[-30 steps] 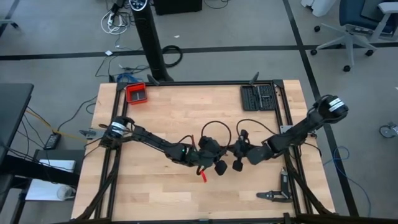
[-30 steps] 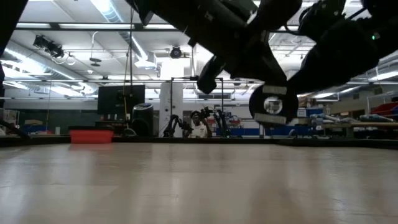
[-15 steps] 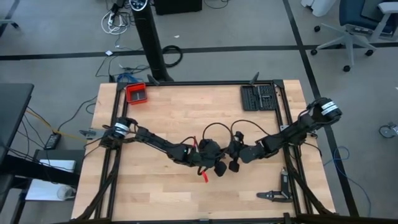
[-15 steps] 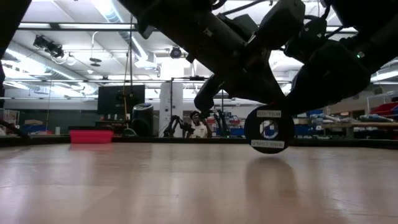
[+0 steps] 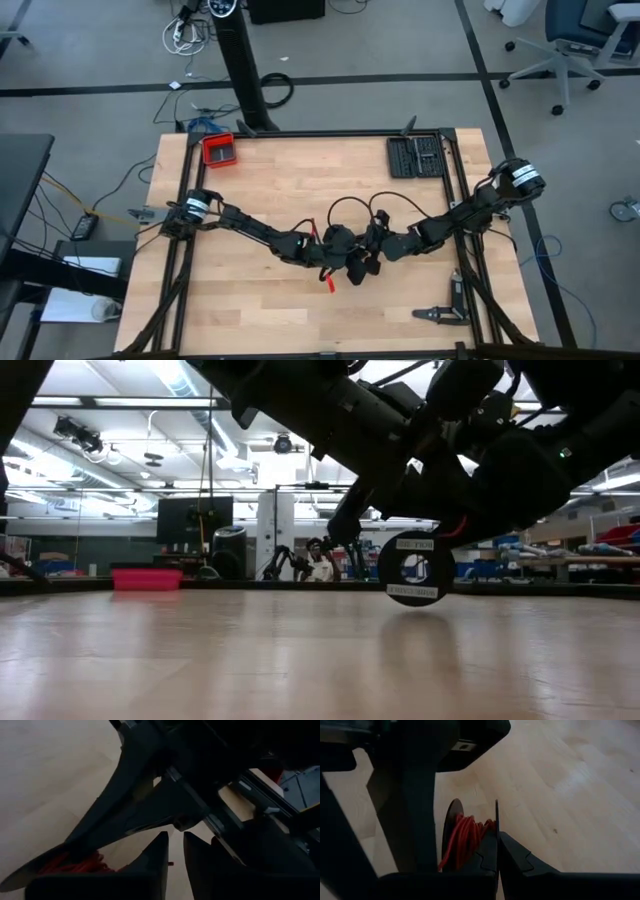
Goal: Coil cords
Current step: Coil the red wire onto the spool
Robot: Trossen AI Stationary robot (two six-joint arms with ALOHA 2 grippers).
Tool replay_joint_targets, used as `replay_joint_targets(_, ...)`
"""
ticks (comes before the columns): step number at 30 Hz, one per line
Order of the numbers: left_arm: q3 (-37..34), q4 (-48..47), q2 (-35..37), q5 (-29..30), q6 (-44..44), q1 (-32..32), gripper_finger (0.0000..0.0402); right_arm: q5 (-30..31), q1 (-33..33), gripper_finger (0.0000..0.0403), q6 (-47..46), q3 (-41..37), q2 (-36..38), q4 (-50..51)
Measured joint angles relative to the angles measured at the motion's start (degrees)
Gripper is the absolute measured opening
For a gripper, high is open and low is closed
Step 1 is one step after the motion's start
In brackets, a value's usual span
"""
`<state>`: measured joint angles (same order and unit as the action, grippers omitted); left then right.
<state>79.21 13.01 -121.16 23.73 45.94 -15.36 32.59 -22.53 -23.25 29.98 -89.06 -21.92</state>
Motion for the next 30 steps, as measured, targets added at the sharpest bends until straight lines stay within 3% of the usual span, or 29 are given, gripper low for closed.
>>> replay_joint_targets(24, -0.17, -2.19, -0.27, 0.41, 2.35, -2.45, 0.0066, 0.8, 0.03, 0.0002, 0.24, -0.13, 0.11, -0.74)
replay_joint_targets(30, -0.26, -2.04, -2.81, 2.91, 2.99, -3.19, 0.0066, 0.03, 0.03, 0.0002, 0.31, -0.14, 0.13, -2.57)
